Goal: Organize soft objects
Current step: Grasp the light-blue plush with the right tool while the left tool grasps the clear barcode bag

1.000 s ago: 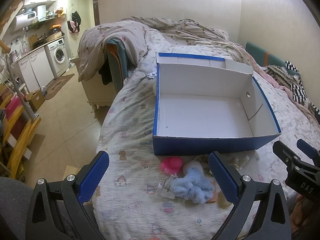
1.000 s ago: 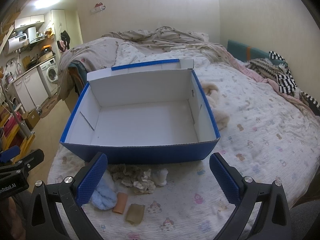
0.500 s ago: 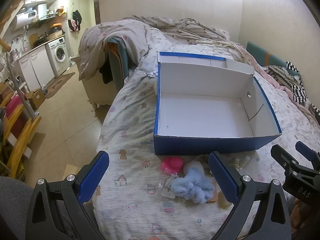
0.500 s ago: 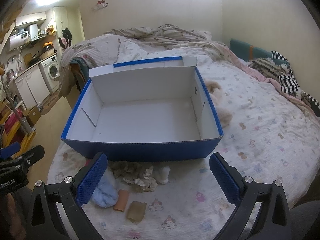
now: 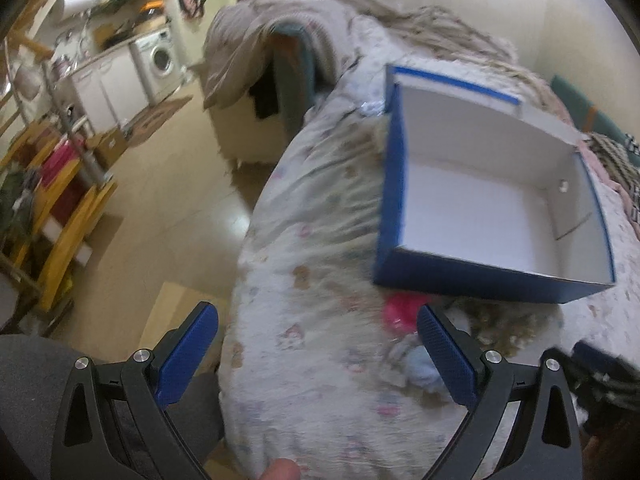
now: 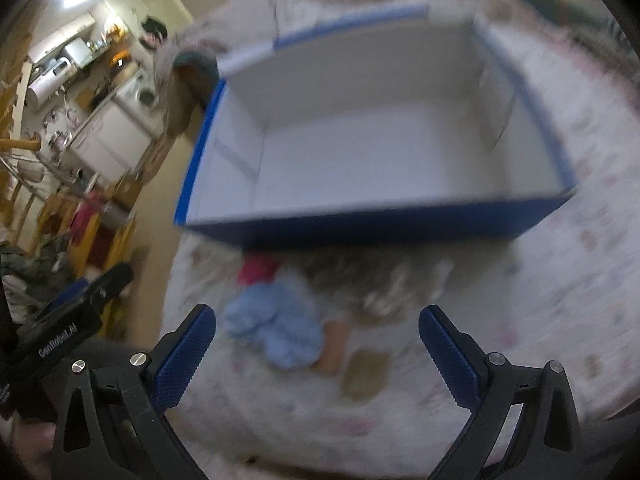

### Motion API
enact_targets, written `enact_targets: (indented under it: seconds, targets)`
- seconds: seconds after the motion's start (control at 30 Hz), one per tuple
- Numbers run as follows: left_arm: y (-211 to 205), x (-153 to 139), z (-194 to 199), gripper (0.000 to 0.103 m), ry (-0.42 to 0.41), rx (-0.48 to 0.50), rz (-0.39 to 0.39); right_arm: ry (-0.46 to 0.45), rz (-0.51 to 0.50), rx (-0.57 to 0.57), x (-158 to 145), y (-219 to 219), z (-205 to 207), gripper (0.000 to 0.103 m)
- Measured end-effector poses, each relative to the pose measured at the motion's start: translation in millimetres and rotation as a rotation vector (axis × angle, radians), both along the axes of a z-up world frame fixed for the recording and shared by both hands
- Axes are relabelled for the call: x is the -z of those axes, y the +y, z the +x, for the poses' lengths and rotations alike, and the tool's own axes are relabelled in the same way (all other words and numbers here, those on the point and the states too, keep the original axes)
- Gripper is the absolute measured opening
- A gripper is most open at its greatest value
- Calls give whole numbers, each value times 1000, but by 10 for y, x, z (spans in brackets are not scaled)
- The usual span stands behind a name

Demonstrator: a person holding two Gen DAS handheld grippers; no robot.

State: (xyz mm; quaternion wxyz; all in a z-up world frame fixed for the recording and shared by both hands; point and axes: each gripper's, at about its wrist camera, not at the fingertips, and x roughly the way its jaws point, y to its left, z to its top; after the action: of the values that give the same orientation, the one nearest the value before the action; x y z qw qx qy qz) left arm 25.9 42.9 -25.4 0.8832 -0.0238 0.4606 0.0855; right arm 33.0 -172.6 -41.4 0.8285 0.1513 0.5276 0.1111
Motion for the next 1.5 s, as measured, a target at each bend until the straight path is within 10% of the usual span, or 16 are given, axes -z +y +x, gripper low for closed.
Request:
enact_targets:
  seconds: [0.17,0.43,0.73,1.1,1.17,1.5]
  targets:
    - [119,133,75,99,74,-8,-51,171,87,-41,461,244,171,103]
    - [306,314,161,99,165,-36,-155,201,32,-105,840,629,455,103]
    - [330,471,231,99,237,-51,-167,197,45,-161,956,772,488,21]
    - [45,766,406,89,394,61,-284,106,99,-141,302,363,292,14]
    - [-73,866,475,76,429,86,-288,91,92,-128,251,253,266,14]
    - [-461,1290,648,75,522,159,-253,56,87,-66,300,-49,200,14]
